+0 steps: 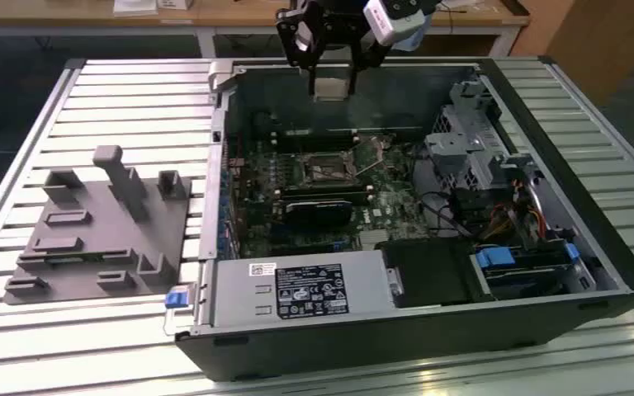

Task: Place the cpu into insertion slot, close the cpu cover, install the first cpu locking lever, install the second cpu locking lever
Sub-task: 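Place the cpu into insertion slot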

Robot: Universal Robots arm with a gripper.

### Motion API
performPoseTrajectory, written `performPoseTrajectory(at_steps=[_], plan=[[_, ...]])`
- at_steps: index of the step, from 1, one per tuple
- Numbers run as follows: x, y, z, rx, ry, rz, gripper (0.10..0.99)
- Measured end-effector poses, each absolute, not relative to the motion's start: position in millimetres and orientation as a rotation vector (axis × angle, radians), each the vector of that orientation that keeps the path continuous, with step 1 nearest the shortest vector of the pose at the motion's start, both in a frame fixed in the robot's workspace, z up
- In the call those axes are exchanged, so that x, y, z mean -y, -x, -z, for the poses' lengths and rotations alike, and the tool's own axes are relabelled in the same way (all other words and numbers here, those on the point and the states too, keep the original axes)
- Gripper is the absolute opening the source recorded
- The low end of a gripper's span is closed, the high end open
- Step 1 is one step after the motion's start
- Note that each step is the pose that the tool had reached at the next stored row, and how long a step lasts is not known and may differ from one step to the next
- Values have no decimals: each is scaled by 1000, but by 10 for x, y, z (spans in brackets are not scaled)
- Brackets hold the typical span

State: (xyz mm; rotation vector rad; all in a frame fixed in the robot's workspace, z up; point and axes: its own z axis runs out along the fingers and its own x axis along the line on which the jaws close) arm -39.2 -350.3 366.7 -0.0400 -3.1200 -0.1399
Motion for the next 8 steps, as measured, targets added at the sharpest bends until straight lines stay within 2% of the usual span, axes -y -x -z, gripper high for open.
performPoseTrajectory(at_steps=[8], plan=[[3503, 392, -3666, 3120, 42, 140, 537]])
